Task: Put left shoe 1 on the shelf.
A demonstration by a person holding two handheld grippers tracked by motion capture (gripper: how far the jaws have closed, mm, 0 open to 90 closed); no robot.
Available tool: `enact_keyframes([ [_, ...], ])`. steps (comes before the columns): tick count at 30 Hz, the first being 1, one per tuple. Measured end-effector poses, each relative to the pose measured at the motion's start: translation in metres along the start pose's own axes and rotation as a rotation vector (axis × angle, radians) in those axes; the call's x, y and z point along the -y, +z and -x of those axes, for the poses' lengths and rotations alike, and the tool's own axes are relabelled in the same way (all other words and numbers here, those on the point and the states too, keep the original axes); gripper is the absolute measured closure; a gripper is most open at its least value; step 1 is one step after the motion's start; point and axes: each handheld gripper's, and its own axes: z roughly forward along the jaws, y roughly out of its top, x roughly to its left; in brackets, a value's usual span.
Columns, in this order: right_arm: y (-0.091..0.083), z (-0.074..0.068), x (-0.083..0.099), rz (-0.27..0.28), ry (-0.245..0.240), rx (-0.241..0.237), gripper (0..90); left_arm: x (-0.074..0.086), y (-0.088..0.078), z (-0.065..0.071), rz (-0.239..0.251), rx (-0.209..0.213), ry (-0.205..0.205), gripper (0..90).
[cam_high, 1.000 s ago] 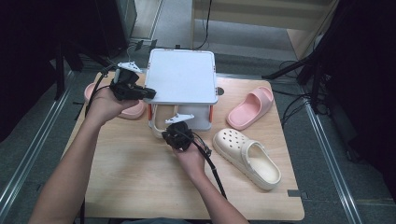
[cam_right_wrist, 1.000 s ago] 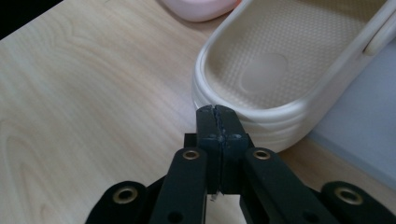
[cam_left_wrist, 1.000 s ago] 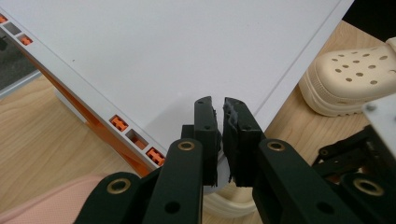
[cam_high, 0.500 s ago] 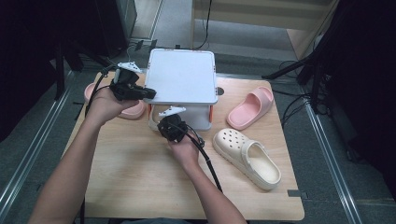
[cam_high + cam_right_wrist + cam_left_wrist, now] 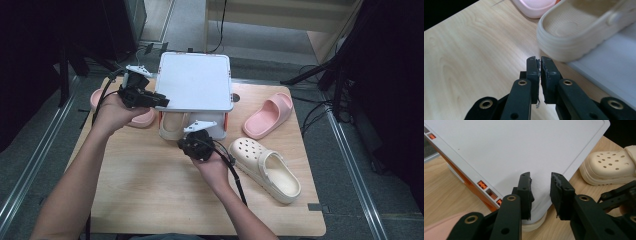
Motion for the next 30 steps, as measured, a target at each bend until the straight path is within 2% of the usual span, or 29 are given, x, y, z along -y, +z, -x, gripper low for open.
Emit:
enact_keyframes([
  [3,-0.02,0.003,0.004,0.005,-0.016,-0.006,84.8,-0.001,-0.003,0.004,0.015,0.034,-0.01,63.7],
  [7,-0.048,0.007,0.011,0.015,-0.01,-0.034,80.9,-0.001,-0.008,0.01,0.024,0.064,-0.017,57.7],
  [9,-0.06,0.009,0.016,0.024,-0.023,-0.039,78.7,-0.001,-0.011,0.013,0.025,0.063,-0.012,55.6],
  [12,-0.075,0.012,0.024,0.039,-0.026,-0.04,76.1,0.002,-0.017,0.019,0.051,0.073,-0.006,53.3],
  [15,-0.094,0.018,0.033,0.077,-0.021,-0.048,74.5,0.006,-0.022,0.024,0.049,0.062,-0.008,51.8],
  [19,-0.111,0.024,0.038,0.081,-0.029,-0.06,70.8,0.014,-0.028,0.03,0.058,0.055,-0.004,49.9],
  [20,-0.117,0.027,0.041,0.088,-0.043,-0.052,70.1,0.016,-0.029,0.032,0.06,0.057,0.0,49.5],
  [22,-0.127,0.033,0.047,0.097,-0.042,-0.041,69.4,0.02,-0.031,0.035,0.067,0.058,0.004,48.7],
  [30,-0.159,0.057,0.067,0.097,0.041,0.015,69.2,0.029,-0.03,0.048,0.084,0.066,0.014,46.2],
])
